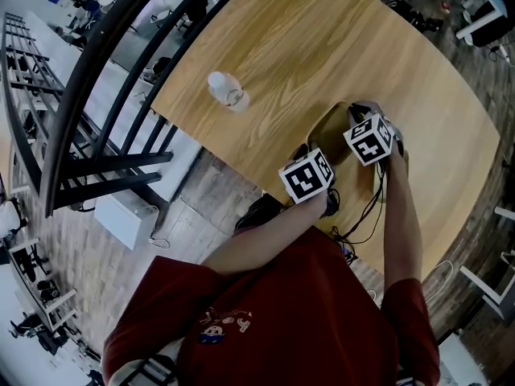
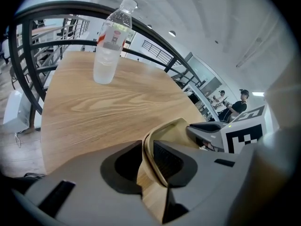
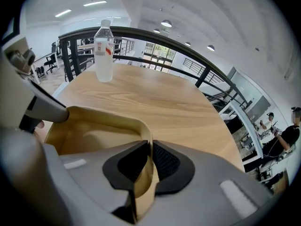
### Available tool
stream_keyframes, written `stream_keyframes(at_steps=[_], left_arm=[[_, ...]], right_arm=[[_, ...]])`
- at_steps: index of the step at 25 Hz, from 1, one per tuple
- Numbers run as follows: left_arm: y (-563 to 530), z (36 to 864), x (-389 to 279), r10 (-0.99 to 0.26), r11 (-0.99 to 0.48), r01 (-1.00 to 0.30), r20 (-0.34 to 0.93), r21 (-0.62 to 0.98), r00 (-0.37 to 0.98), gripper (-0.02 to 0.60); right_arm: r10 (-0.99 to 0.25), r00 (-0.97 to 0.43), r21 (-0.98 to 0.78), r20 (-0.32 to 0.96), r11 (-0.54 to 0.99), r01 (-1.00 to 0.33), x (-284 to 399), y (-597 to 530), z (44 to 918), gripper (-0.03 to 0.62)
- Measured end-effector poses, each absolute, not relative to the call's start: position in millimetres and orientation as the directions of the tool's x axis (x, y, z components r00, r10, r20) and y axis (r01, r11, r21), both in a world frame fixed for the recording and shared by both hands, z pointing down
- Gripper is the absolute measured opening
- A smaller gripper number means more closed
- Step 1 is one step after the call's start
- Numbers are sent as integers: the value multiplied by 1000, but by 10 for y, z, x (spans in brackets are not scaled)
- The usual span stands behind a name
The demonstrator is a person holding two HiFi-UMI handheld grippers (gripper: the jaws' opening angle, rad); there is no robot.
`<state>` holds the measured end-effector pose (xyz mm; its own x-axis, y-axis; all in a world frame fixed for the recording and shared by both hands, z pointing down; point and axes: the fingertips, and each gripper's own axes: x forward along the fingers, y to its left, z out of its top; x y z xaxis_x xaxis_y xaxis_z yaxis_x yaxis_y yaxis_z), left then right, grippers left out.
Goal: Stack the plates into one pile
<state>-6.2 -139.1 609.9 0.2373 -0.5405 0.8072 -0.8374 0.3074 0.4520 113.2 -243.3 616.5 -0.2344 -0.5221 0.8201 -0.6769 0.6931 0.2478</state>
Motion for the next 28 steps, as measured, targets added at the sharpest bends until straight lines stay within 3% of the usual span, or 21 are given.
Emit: stream_keyframes(at_steps=[15,28], left_arm=[[-1283,6341,55,-490,320,-788,804,526,337,103],[-1307,6445,48,-487,317,-788,803,528,343,127]], right_arm=[[-499,-215,218,840,672,-708,1149,-2396,6344,73],[-458,-221,161,861,658,-736,1161,-2346,6439,72]])
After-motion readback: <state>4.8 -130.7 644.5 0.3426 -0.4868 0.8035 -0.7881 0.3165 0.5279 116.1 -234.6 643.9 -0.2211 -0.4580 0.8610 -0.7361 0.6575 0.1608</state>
